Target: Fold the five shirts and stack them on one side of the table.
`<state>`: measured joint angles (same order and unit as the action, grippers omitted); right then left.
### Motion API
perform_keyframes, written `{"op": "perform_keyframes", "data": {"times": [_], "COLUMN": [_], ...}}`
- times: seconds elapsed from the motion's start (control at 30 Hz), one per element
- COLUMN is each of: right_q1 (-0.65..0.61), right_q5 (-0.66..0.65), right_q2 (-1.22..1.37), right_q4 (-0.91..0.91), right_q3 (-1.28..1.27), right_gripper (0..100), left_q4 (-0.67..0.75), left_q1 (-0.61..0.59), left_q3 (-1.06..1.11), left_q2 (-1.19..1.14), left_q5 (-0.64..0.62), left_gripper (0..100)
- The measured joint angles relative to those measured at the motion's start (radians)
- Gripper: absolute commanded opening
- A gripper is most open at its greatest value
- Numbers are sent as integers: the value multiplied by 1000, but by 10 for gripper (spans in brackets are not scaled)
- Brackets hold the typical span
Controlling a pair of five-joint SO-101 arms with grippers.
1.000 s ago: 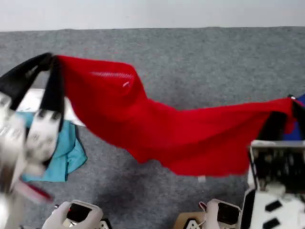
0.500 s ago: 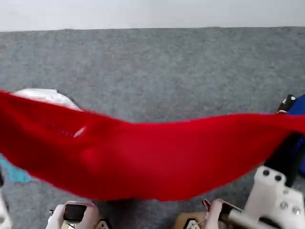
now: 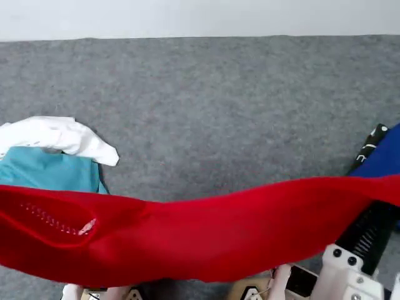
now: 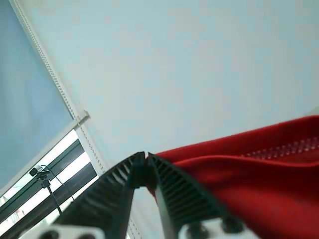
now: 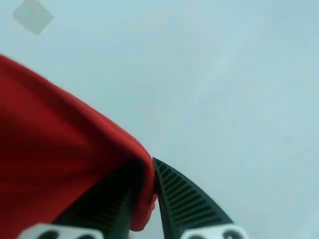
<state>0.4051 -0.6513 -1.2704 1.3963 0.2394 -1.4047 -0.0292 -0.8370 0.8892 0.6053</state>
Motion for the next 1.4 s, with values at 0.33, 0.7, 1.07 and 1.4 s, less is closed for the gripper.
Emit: {"op": "perform_keyframes", "data": {"times": [0.33, 0.7, 1.07, 1.4], "right_q1": [-2, -158, -255, -259], "right_q5": [0, -3, -3, -3], "right_q2": [5, 164, 535, 941], "right_q4": [-161, -549, -937, -1039], "right_q3": [-365, -921, -1045, -769], "right_gripper": [10, 10, 10, 10], "left_q4": [20, 635, 1194, 1220], "left_q1": [0, 2, 43, 49], "left_q3": [391, 1201, 1562, 1135], "left_q2": [-2, -29, -336, -850], "left_q5": [0, -5, -3, -3], "left_gripper": [3, 3, 3, 3]}}
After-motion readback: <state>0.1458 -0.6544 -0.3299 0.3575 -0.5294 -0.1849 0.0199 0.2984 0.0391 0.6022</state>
